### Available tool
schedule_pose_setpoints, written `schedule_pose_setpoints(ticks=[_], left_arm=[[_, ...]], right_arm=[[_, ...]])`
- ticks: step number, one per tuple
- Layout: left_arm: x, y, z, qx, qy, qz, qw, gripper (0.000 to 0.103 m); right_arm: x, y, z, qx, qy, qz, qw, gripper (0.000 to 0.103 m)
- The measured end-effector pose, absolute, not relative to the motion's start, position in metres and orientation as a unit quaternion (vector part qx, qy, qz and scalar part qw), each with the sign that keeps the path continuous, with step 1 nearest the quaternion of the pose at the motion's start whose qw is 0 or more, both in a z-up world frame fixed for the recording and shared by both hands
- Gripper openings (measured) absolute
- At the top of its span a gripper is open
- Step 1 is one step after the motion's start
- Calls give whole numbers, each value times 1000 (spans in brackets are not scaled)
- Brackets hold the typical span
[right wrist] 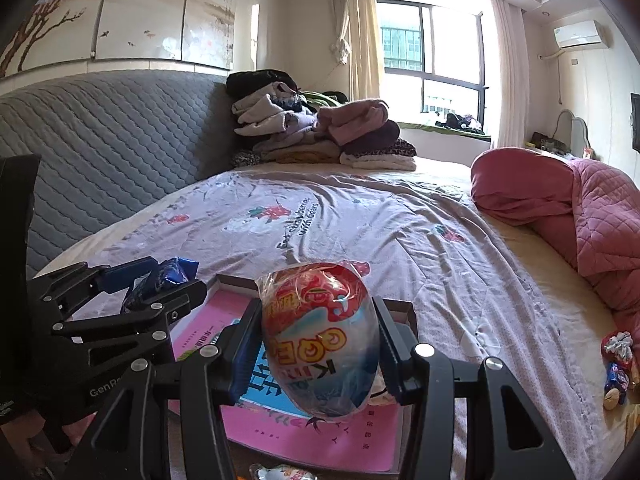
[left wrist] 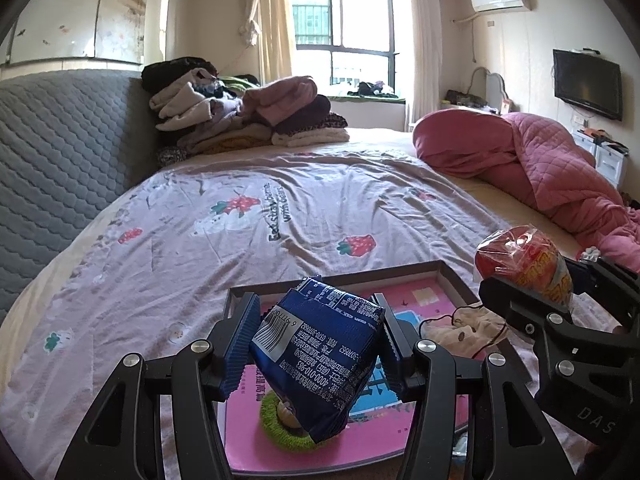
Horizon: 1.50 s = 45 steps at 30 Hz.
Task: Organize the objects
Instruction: 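Carry the snack packet and Kinder Joy egg over the pink box with both tools, then lower the snack packet and Kinder Joy egg into the pink box with both tools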
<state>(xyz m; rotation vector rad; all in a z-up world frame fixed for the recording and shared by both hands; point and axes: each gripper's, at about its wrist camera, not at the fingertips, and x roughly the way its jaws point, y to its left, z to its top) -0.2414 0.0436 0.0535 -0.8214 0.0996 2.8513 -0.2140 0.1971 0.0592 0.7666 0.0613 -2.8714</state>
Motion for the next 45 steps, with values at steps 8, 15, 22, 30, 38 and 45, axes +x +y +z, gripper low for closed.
schedule_pose_setpoints(ticks=[8, 15, 22, 30, 38, 45], left_arm=[[-255, 44, 38, -298, 22, 950, 92, 57], [-259, 54, 17, -318, 35, 942, 99, 57], [-256, 70, -5, -331, 66, 935, 104, 57], [-254, 77, -25, -349, 79, 928, 107, 57], [-252, 81, -39, -359, 92, 923, 106, 57], [-252, 83, -46, -362, 104, 921, 103, 58]], right_arm=[[-222, 203, 45, 277, 22, -957, 79, 52], [-228, 207, 28, 304, 22, -949, 78, 52], [-234, 210, 11, 332, 23, -939, 82, 52], [-240, 213, -9, 365, 17, -927, 85, 52], [-242, 215, -21, 385, 14, -918, 89, 52], [-244, 217, -30, 409, 15, -908, 90, 52]])
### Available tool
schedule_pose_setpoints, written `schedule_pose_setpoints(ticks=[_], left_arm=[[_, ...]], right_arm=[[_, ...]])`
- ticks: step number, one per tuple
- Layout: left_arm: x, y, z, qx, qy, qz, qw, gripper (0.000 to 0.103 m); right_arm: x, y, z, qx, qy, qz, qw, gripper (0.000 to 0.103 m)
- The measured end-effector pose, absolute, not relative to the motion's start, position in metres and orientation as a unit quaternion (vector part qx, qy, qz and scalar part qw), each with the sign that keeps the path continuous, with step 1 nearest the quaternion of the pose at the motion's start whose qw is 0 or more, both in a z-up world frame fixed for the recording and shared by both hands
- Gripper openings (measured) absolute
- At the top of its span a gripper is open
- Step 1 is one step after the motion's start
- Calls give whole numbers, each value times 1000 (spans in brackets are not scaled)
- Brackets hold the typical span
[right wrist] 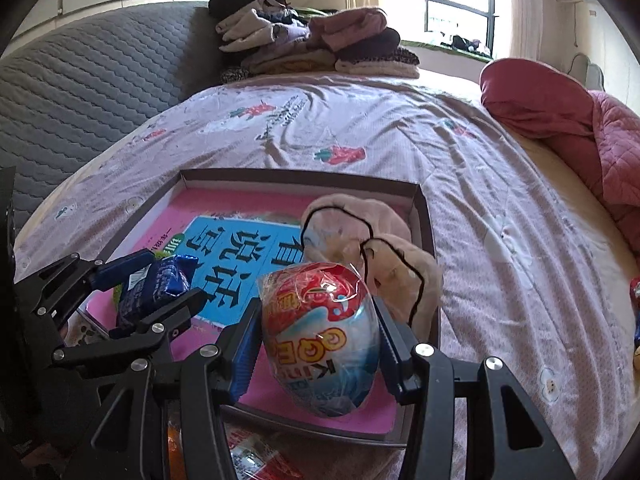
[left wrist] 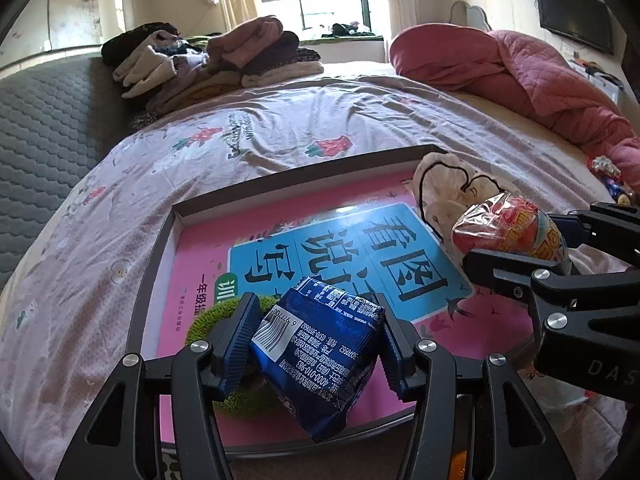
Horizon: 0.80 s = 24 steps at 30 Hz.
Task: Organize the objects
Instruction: 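Lower the snack packet and Kinder Joy egg into the pink box with both tools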
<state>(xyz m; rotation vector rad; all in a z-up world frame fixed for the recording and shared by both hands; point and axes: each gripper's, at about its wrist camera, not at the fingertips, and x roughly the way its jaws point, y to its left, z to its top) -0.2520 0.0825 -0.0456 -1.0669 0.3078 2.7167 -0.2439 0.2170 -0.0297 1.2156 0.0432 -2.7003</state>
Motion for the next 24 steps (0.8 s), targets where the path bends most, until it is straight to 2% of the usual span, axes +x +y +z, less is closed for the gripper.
schedule_pose_setpoints(ticks=[13, 24], left_arm=[[-246, 88, -51, -356, 138, 919, 99, 62], [-249, 77, -51, -374, 115, 914, 108, 63]], right_arm=[[-246, 216, -43, 438, 15, -893, 96, 52], [-251, 221, -45, 456, -2, -884, 98, 52]])
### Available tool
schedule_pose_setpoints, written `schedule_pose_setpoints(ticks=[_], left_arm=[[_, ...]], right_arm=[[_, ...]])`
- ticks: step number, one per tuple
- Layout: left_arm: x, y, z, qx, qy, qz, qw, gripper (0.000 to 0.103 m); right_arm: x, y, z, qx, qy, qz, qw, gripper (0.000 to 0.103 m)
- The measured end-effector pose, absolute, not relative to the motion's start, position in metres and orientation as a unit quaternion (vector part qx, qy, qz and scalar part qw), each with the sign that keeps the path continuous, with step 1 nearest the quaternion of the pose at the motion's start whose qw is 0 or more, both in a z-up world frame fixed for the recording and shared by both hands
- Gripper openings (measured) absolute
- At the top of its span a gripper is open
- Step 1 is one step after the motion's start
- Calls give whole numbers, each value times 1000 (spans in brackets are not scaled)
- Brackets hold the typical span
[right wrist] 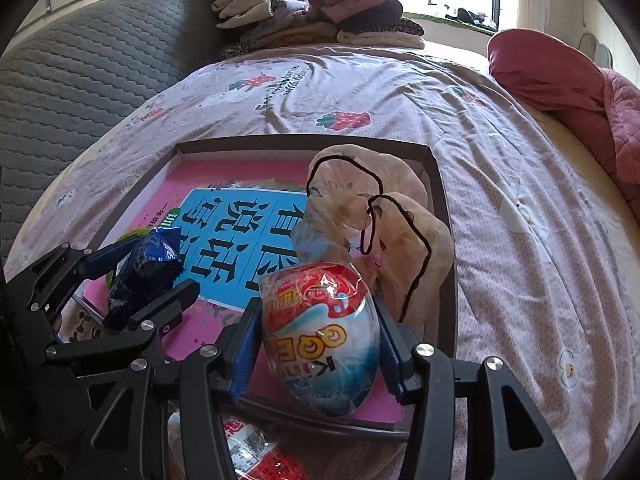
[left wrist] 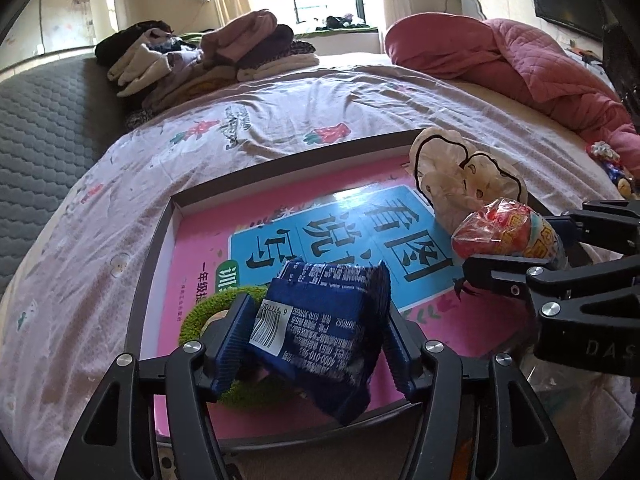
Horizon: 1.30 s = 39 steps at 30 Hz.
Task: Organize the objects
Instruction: 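Lower the snack packet and Kinder Joy egg into the pink box with both tools, then open both tools to release the snack packet and Kinder Joy egg into the box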
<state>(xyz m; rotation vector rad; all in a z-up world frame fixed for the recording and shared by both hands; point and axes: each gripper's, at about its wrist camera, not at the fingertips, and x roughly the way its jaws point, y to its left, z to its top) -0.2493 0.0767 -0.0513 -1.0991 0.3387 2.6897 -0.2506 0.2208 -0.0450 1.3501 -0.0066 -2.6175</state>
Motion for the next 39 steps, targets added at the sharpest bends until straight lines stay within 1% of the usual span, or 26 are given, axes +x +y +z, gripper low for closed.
schedule_pose_setpoints(ticks=[7, 13, 16, 19, 39], left_arm=[[-249, 72, -50, -379, 105, 913, 112, 63], [-248, 66, -46, -385, 86, 912, 117, 63], [-247, 64, -44, -385, 81, 911, 121, 64], [-244, 63, -42, -384, 80, 911, 126, 69], [-237, 62, -29, -374, 72, 916, 125, 69]], right_arm=[[-250, 223, -46, 460, -1, -883, 89, 53], [-249, 224, -42, 453, -9, -887, 89, 60], [-249, 225, -39, 449, -11, -889, 87, 61], [-248, 226, -36, 444, -13, -892, 84, 61], [-242, 230, -18, 420, -23, -903, 82, 62]])
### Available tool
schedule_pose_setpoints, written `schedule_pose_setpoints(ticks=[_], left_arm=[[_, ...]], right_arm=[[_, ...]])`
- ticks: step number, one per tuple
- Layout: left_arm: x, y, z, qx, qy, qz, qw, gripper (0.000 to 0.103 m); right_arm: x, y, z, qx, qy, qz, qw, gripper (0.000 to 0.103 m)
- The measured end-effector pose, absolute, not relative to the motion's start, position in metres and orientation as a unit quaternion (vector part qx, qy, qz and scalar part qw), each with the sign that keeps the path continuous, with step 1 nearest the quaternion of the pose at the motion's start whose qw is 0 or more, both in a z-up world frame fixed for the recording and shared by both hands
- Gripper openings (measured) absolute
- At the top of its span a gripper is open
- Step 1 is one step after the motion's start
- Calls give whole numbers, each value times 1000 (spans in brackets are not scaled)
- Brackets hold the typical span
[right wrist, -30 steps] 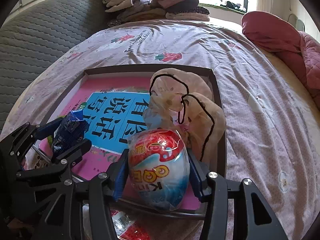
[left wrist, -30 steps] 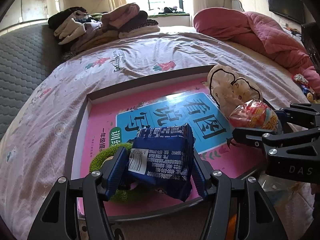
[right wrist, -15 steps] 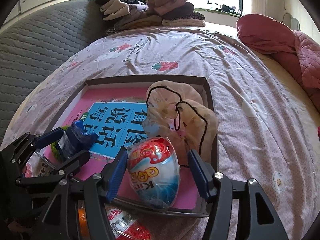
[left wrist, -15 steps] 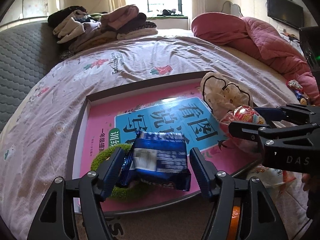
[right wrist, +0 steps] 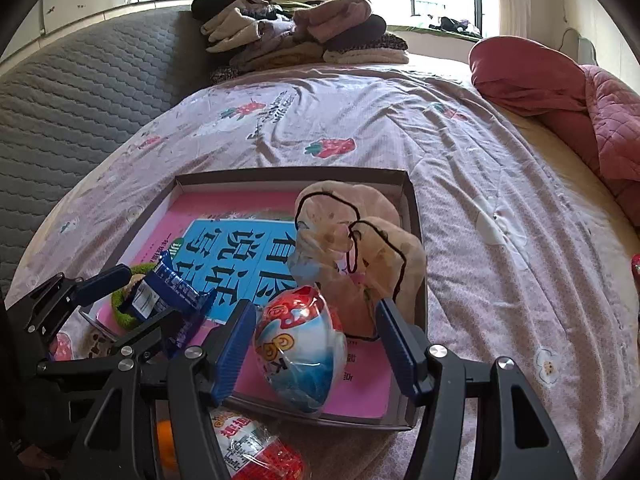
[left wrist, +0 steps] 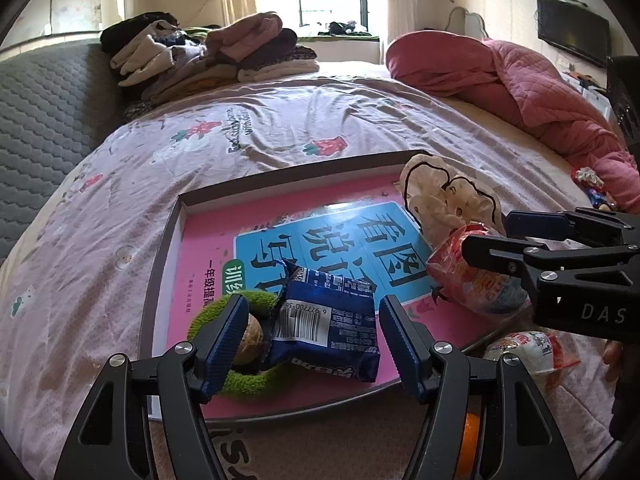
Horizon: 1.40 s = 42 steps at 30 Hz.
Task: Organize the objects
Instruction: 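Open both tools to release the snack packet and Kinder Joy egg into the box, then withdraw both tools from the box and back away toward the mandarins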
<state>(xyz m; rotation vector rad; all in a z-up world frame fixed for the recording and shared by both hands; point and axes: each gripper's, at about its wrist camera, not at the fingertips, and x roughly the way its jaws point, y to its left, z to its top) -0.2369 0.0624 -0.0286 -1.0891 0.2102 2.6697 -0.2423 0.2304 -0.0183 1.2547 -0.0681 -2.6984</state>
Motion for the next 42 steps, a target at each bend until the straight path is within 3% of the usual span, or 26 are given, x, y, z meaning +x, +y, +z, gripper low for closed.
schedule_pose_setpoints(ticks=[42], left_arm=[[-186, 25, 20, -340, 25, 937, 78, 69]], right_arm=[[-184, 231, 29, 338, -14, -937, 86, 63]])
